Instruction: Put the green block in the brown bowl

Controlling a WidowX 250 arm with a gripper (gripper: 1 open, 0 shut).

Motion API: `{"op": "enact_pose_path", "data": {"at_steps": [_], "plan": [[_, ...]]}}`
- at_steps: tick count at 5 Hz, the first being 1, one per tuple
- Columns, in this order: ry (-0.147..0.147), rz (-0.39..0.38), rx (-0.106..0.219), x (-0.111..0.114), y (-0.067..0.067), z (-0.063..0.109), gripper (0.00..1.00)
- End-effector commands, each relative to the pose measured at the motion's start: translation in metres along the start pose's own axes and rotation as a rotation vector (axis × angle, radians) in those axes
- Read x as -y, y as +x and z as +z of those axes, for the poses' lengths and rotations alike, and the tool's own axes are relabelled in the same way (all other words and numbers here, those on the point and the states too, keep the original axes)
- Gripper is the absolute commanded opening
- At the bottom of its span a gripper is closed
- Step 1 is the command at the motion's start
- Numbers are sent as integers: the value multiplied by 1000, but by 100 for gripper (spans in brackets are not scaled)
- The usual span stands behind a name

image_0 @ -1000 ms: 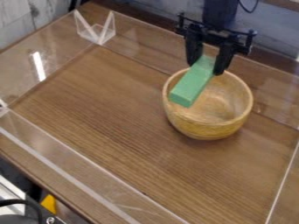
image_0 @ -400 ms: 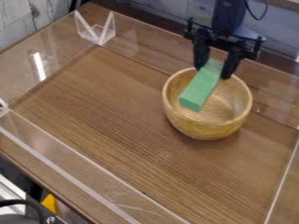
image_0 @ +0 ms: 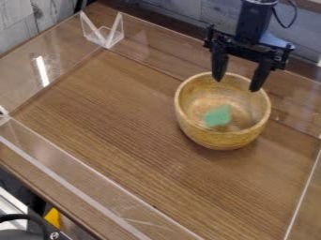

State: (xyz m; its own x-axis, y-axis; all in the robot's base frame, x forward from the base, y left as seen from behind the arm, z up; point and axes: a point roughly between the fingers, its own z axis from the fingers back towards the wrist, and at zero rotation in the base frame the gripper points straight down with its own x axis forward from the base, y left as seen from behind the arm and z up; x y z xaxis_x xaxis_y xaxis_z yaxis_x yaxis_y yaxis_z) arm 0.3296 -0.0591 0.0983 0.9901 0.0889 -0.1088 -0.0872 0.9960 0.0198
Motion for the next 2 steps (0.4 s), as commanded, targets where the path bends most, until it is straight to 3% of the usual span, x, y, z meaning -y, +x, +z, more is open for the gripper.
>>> {"op": "enact_pose_path", "data": {"at_steps": [1, 2], "plan": [[-14, 9, 62, -3, -6, 29, 100], [-20, 16, 77, -13, -11, 44, 100]]}}
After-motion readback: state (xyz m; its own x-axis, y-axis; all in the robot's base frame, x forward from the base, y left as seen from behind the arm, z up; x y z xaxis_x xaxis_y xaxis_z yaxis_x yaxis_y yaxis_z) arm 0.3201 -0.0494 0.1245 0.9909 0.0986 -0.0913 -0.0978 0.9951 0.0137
